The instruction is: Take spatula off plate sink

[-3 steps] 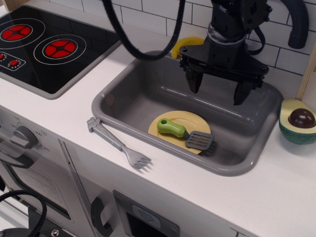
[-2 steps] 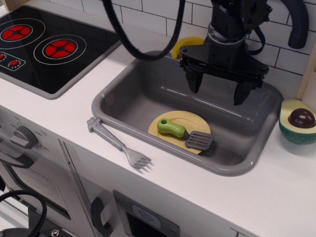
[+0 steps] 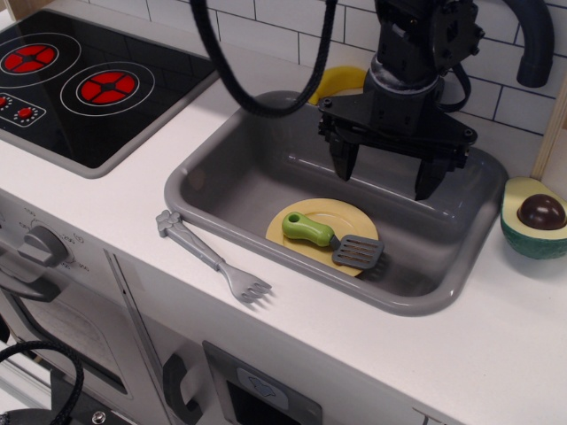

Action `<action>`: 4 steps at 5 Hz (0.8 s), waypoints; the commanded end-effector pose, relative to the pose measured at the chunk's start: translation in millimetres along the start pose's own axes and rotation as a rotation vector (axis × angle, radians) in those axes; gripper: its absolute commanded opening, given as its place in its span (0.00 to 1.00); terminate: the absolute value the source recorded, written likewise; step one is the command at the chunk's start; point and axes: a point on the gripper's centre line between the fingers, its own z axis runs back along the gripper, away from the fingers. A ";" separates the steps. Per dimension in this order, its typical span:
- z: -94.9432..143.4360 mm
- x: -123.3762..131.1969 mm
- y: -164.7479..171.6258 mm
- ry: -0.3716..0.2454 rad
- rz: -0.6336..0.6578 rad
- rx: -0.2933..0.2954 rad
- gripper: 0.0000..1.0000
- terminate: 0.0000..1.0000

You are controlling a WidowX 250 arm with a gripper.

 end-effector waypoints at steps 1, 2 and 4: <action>3.1 15.9 0.1 -0.056 0.477 0.054 1.00 0.00; -4.7 18.1 9.6 -0.014 0.732 0.082 1.00 0.00; -20.9 3.0 32.3 0.045 1.230 0.171 1.00 0.00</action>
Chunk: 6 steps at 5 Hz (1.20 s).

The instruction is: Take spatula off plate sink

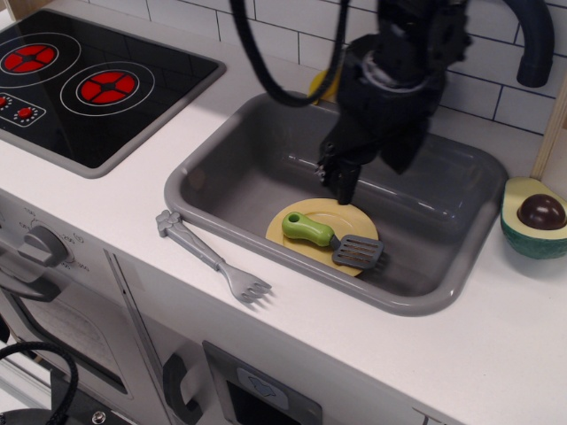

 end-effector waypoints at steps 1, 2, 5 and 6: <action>-12.9 7.3 15.6 0.030 0.326 0.042 1.00 0.00; -23.6 6.5 18.0 0.044 0.379 0.058 1.00 0.00; -46.4 -2.6 26.2 0.014 0.404 0.062 1.00 0.00; -48.1 -3.7 30.3 0.010 0.392 0.054 1.00 0.00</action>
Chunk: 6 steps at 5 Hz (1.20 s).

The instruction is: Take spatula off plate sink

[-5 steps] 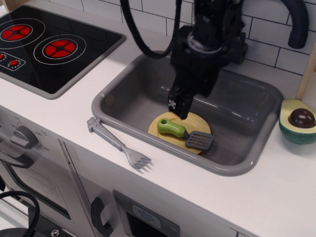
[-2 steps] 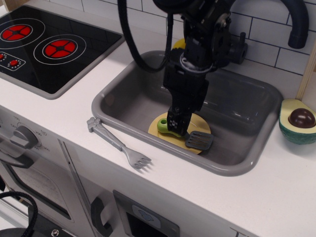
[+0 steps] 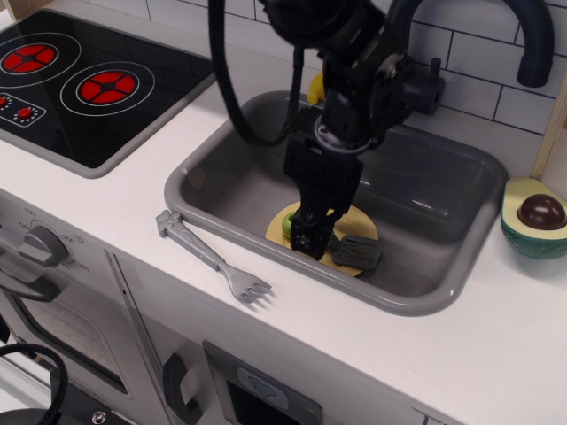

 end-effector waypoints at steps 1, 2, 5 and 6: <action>-5.0 0.1 -2.0 -0.018 -0.005 -0.022 1.00 0.00; -6.3 -3.0 -4.6 -0.025 -0.014 -0.025 1.00 0.00; 10.4 1.4 -6.4 -0.001 -0.044 0.000 0.00 0.00; 28.3 -7.9 -20.8 0.006 -0.120 -0.074 0.00 0.00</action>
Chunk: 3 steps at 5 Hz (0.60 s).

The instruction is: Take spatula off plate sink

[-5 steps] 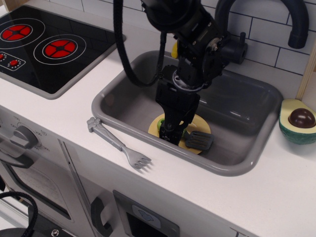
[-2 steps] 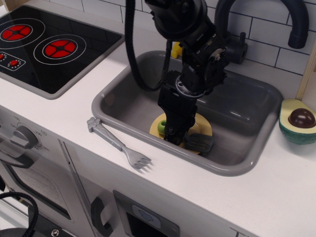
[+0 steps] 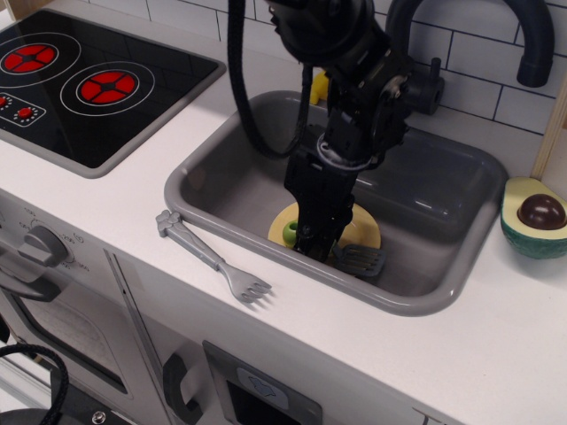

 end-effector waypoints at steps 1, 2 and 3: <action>50.0 -18.8 -37.5 0.027 -0.164 -0.268 0.00 0.00; 43.7 -31.3 -48.5 -0.017 -0.269 -0.352 0.00 0.00; 35.8 -40.0 -56.5 -0.018 -0.324 -0.368 0.00 0.00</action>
